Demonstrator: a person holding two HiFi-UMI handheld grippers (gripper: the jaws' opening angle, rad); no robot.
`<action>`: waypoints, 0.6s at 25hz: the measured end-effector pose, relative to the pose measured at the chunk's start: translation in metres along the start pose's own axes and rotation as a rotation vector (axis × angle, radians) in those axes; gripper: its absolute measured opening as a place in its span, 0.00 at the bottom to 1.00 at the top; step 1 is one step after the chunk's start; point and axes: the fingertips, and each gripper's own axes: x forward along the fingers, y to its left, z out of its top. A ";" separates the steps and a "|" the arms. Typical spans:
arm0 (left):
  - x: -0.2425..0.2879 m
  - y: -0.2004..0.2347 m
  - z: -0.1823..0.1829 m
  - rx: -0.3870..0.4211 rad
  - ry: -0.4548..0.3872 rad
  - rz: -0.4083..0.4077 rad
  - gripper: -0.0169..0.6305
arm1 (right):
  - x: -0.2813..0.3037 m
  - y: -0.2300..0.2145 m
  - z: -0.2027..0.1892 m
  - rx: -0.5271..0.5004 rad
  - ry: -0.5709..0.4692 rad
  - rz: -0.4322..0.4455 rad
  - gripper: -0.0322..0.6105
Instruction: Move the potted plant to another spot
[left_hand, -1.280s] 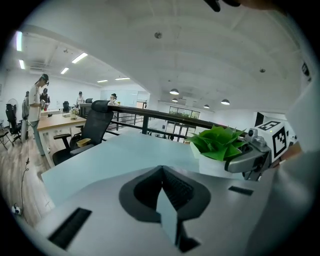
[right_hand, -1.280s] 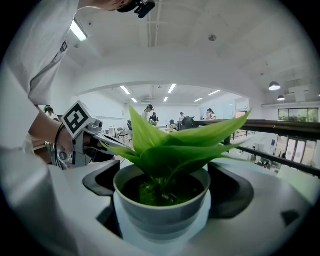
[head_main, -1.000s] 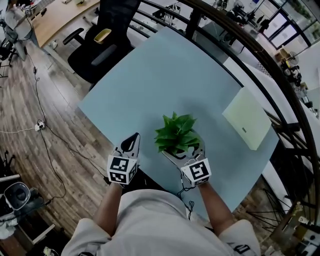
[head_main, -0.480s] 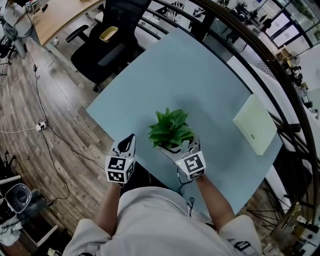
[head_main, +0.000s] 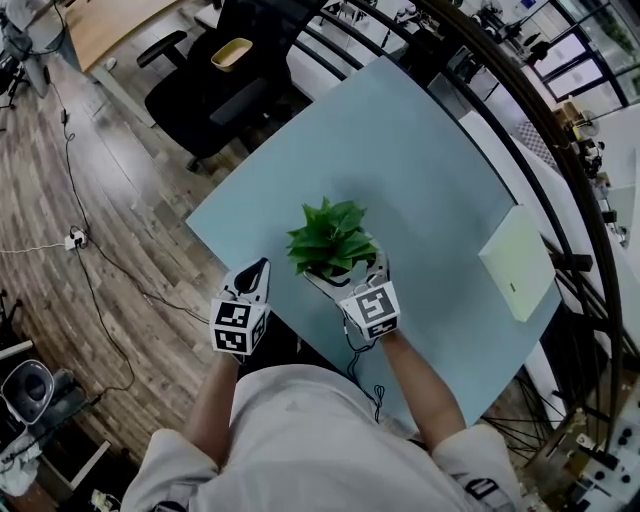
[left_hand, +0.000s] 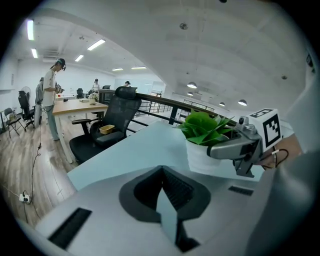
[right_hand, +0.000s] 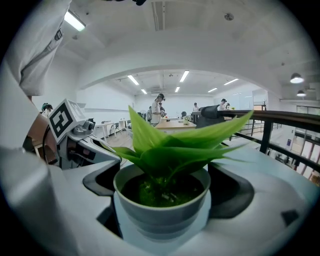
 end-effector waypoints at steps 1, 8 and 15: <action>0.001 0.004 -0.001 -0.007 0.001 0.000 0.05 | 0.008 0.000 0.000 0.000 0.005 0.003 0.90; 0.014 0.033 -0.001 -0.038 0.004 -0.003 0.05 | 0.062 -0.008 0.001 0.005 0.035 0.005 0.90; 0.031 0.056 -0.001 -0.042 0.021 -0.030 0.05 | 0.111 -0.013 0.005 0.005 0.054 -0.004 0.90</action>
